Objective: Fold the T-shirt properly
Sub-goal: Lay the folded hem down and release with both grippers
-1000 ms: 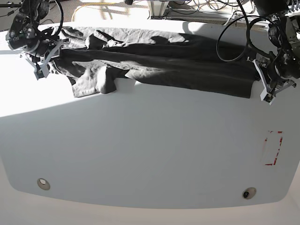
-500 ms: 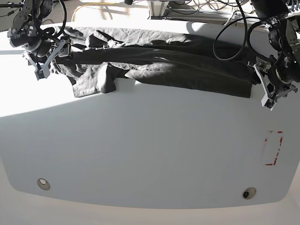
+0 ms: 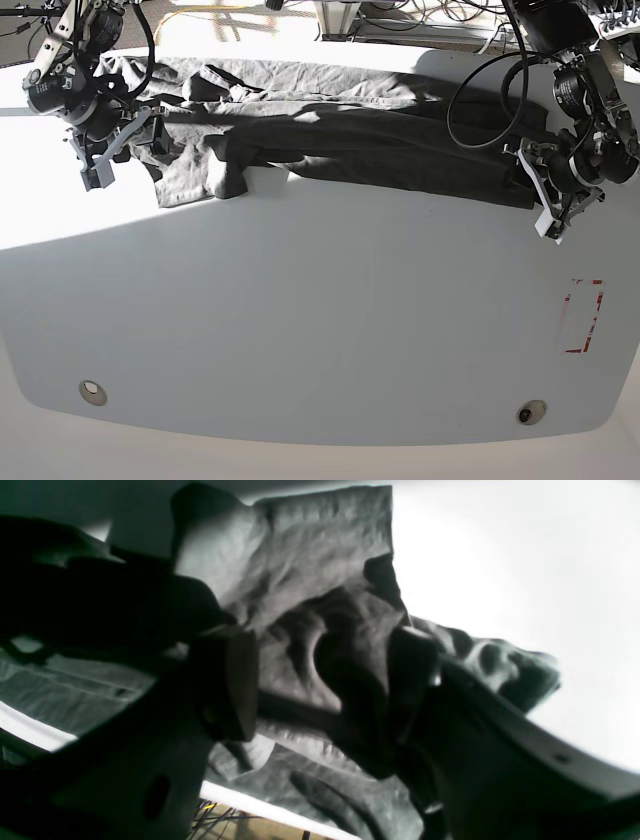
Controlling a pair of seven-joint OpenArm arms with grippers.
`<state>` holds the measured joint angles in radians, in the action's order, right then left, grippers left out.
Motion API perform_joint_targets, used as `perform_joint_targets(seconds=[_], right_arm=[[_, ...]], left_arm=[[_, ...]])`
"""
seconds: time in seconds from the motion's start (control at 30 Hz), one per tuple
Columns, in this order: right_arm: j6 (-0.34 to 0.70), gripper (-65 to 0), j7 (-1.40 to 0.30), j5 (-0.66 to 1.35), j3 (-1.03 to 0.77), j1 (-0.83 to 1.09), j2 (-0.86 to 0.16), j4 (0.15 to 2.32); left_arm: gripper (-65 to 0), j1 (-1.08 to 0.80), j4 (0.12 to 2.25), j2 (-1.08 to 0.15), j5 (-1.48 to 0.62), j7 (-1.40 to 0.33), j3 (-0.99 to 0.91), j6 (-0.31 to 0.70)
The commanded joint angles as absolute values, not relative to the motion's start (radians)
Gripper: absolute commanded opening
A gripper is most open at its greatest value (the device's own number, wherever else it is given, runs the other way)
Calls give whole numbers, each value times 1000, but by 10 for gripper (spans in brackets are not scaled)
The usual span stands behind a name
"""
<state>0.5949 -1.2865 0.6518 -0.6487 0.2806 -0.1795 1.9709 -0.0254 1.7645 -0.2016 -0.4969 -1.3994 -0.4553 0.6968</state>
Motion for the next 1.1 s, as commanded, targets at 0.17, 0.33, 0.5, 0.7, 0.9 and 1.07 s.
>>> perform_joint_targets(seconds=[0.17, 0.33, 0.5, 0.7, 0.9, 1.07], right_arm=[[595, -542, -1277, 618, -653, 289, -205, 1854], [604, -477, -1222, 463, -650, 277, -214, 1776], [605, -468, -1144, 407, -605, 252, -255, 1704], [605, -468, -1098, 398, -561, 193, -300, 1583], [602, -465, -1089, 394, -561, 133, -341, 1529], [599, -458, -1112, 407, -565, 117, -360, 1575]], left_arm=[[-397, -74, 1678, -222, -406, -1396, -469, 698], [-403, -107, 1652, -248, -384, -1396, -469, 698], [-403, -111, 1629, -252, -384, -1396, -469, 698], [-403, -88, 1624, -226, -380, -1396, -464, 698], [-403, -67, 1635, -193, -380, -1396, -464, 698], [-403, -56, 1639, -179, -386, -1396, -463, 698]])
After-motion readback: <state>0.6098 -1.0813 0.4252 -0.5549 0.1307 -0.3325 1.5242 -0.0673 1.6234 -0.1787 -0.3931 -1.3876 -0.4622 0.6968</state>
